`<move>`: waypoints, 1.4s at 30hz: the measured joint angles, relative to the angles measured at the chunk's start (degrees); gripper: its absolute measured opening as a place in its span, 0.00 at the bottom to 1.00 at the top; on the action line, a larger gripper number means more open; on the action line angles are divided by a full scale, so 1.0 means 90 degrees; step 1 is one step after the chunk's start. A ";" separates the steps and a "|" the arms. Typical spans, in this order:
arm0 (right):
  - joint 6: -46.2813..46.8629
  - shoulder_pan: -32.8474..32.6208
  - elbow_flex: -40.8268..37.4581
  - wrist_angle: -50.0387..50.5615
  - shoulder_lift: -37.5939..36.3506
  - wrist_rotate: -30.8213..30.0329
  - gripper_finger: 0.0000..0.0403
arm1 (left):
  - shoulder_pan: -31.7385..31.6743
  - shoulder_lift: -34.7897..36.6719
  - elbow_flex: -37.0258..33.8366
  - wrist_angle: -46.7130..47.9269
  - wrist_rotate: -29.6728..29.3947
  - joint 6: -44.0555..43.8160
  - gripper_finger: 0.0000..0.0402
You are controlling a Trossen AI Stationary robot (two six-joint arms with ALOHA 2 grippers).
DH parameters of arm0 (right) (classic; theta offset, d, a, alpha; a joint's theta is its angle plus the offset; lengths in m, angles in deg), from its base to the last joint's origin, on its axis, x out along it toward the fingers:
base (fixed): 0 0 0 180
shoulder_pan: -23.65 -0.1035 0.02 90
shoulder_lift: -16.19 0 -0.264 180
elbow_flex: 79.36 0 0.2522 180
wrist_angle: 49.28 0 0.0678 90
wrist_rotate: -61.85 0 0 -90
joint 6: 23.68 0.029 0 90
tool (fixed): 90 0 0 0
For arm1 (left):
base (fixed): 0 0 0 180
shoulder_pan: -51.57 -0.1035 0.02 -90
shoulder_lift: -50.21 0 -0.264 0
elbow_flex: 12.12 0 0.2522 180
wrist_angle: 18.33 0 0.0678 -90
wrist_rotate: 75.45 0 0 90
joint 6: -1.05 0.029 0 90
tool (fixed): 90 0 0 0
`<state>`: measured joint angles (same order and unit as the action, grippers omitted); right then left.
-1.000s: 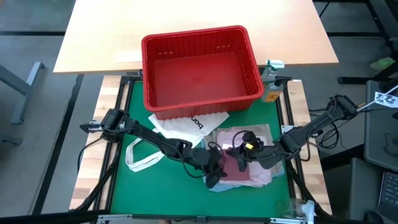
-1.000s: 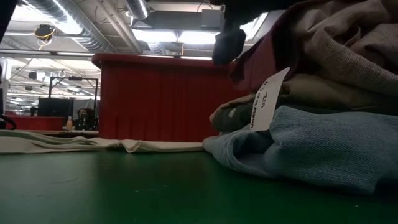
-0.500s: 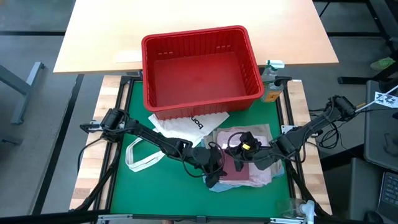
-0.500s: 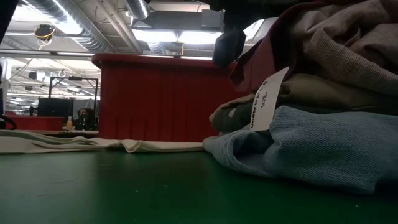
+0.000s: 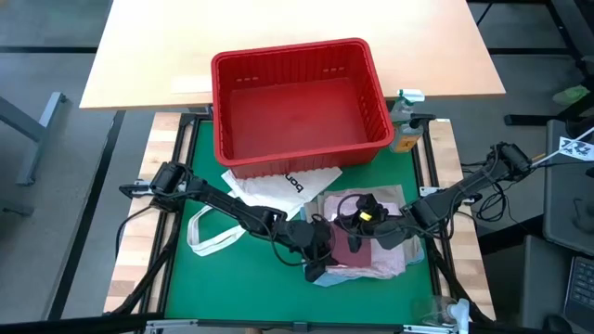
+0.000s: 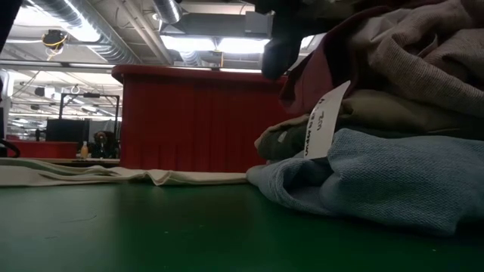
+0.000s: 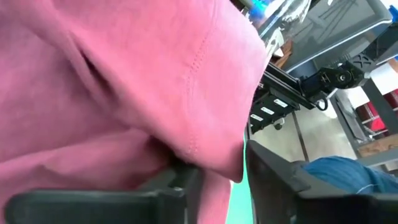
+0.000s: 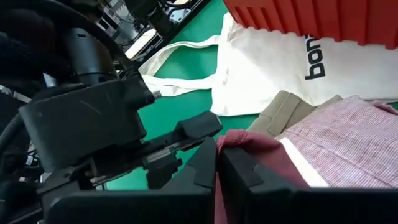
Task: Fold laundry
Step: Fold the red underwear
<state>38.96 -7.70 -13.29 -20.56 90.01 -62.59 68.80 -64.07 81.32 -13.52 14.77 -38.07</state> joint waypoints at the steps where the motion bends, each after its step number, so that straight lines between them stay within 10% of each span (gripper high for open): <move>1: -0.0013 0.0000 0.0000 0.0002 0.0000 0.0002 0.03 | -0.0003 0.0000 0.0000 0.0000 0.0004 0.0054 0.29; 14: -0.0018 -0.0002 0.0000 0.0013 -0.0007 0.0346 0.31 | -0.0020 0.0123 0.0005 0.0424 -0.0006 0.0582 0.32; 42: -0.1853 -0.0017 0.0005 0.0028 -0.0809 0.1787 0.33 | -0.0286 0.1084 0.0000 0.1221 0.0576 0.0753 0.29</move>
<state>22.28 -7.85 -13.24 -20.31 82.73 -46.50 66.23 -54.32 81.32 -2.52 19.95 -31.30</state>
